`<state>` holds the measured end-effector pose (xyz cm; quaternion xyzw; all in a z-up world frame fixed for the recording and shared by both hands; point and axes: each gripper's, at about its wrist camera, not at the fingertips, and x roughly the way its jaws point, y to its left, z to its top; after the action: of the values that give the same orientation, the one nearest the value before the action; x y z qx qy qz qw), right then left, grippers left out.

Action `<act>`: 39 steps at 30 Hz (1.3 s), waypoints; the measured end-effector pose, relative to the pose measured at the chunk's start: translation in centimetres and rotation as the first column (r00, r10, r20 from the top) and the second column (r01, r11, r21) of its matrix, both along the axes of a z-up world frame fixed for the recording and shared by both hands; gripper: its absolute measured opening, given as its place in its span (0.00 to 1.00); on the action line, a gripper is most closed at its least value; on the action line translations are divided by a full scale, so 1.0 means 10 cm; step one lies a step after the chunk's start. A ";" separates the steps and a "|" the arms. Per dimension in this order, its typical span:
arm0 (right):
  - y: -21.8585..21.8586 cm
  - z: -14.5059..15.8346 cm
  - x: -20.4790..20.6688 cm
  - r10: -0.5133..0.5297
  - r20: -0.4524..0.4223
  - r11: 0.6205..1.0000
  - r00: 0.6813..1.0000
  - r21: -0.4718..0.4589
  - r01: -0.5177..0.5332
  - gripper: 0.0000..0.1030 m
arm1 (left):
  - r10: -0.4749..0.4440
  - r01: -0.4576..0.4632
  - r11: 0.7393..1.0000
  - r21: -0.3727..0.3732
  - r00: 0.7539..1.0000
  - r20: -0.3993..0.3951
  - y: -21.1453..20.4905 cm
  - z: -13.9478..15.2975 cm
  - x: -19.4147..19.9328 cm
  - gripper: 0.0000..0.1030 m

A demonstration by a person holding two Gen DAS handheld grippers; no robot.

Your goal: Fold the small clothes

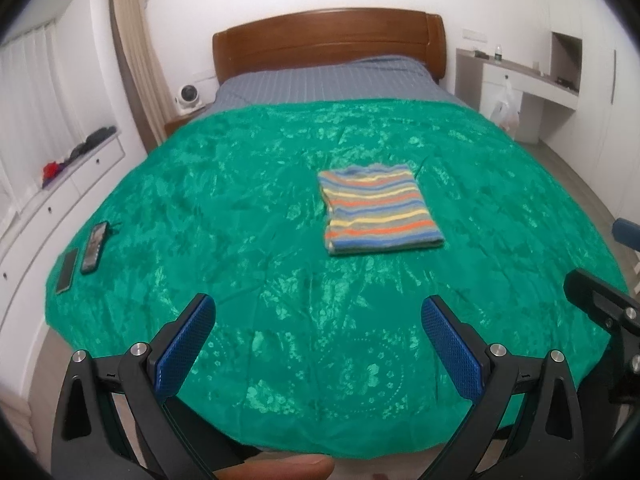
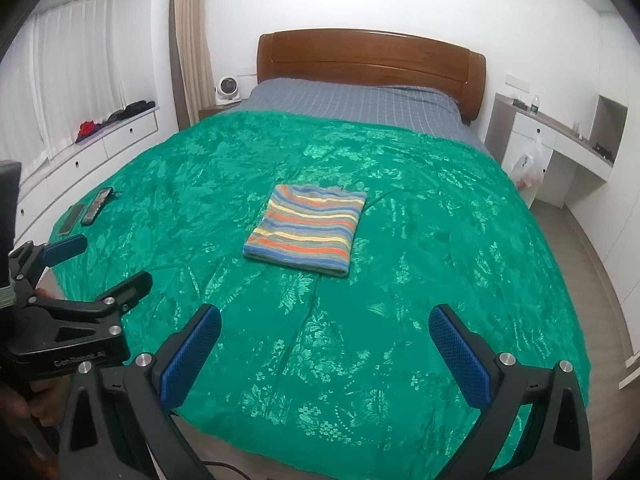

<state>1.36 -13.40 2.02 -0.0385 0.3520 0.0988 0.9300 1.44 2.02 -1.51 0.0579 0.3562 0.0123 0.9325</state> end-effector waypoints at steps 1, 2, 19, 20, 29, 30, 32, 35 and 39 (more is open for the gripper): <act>0.01 0.00 0.00 0.005 -0.002 1.000 1.000 0.001 -0.005 0.99 | -0.004 0.004 1.000 0.000 1.000 -0.007 0.00 0.00 0.00 1.00; 0.03 0.00 -0.01 0.011 -0.007 1.000 1.000 0.002 -0.011 0.99 | -0.005 0.005 1.000 0.002 1.000 -0.011 -0.01 0.00 -0.01 1.00; 0.08 -0.02 0.03 -0.072 -0.050 0.993 0.996 -0.100 0.067 0.99 | -0.014 0.014 1.000 0.003 1.000 -0.027 -0.04 0.04 -0.02 1.00; 0.07 -0.02 0.03 -0.083 -0.048 0.991 0.995 -0.111 0.077 0.99 | -0.014 0.014 1.000 0.005 1.000 -0.027 -0.05 0.04 -0.02 1.00; 0.00 0.00 0.02 -0.129 -0.036 0.981 0.991 -0.152 0.122 0.99 | -0.015 0.016 1.000 0.017 1.000 -0.023 -0.10 0.07 -0.01 1.00; 0.00 0.01 0.02 -0.132 -0.034 0.980 0.991 -0.156 0.125 0.99 | -0.014 0.015 1.000 0.016 1.000 -0.025 -0.10 0.07 0.00 1.00; -0.01 0.01 0.02 -0.135 -0.032 0.979 0.990 -0.161 0.128 0.99 | -0.011 0.011 1.000 0.012 1.000 -0.028 -0.09 0.07 0.01 1.00; 0.00 0.02 0.02 -0.135 -0.033 0.979 0.990 -0.161 0.128 0.99 | -0.009 0.009 1.000 0.007 1.000 -0.028 -0.09 0.08 0.01 1.00; 0.00 0.03 0.02 -0.133 -0.033 0.979 0.991 -0.159 0.126 0.99 | -0.009 0.009 1.000 0.013 1.000 -0.022 -0.11 0.10 0.00 1.00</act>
<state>1.58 -13.38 2.29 -0.0862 0.3805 0.0109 0.9207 1.46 0.91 -0.54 0.0656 0.3662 0.0096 0.9282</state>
